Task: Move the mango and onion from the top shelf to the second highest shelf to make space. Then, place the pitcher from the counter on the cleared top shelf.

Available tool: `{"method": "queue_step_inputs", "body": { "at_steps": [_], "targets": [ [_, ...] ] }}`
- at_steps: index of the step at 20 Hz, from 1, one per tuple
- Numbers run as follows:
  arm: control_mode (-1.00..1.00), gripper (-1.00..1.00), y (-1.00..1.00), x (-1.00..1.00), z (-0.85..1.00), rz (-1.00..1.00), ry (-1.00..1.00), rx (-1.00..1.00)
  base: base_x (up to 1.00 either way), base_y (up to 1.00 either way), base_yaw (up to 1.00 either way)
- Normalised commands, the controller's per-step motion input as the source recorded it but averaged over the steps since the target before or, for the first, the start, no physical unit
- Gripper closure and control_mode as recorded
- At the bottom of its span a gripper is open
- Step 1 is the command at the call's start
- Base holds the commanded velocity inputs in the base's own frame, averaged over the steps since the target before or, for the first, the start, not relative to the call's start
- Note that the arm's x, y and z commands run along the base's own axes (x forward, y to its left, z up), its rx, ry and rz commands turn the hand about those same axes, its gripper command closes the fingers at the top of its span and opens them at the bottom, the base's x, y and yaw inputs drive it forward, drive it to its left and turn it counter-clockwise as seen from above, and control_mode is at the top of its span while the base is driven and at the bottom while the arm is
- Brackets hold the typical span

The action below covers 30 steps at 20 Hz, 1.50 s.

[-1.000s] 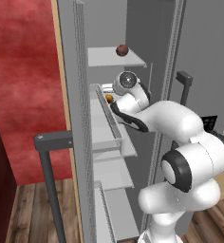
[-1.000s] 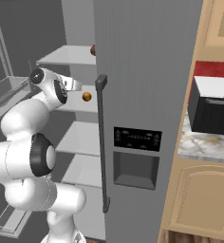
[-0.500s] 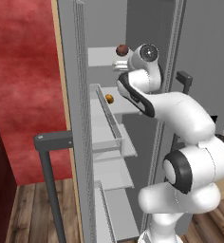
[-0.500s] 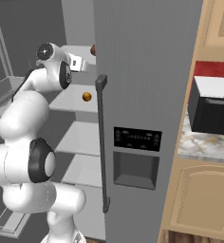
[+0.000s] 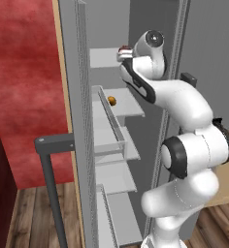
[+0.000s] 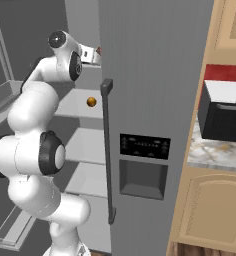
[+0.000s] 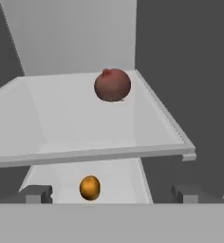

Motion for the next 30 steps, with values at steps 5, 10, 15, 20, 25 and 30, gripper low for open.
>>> {"method": "queue_step_inputs", "body": {
  "at_steps": [5, 10, 15, 20, 25, 30],
  "targets": [
    [-1.00, -1.00, 0.09, 0.57, 0.00, -0.02, 0.00, -0.02, 0.00, 0.00, 0.00],
    [-1.00, -1.00, 0.04, 0.62, 0.00, -0.09, 0.00, -0.06, 0.00, 0.00, 0.00],
    [-1.00, -1.00, 0.00, 0.57, 0.00, -0.11, 0.00, -0.03, 0.00, 0.00, 0.00],
    [-1.00, -1.00, 0.00, 0.55, -0.01, -0.09, 0.00, -0.02, 0.00, 0.00, 0.00],
    [-1.00, -1.00, 0.00, 0.53, -0.06, -0.07, 0.00, -0.01, 0.00, 0.00, 0.00],
    [-1.00, -1.00, 0.00, 0.52, -0.09, -0.05, 0.00, -0.01, 0.00, 0.00, 0.00]
  ]
}}
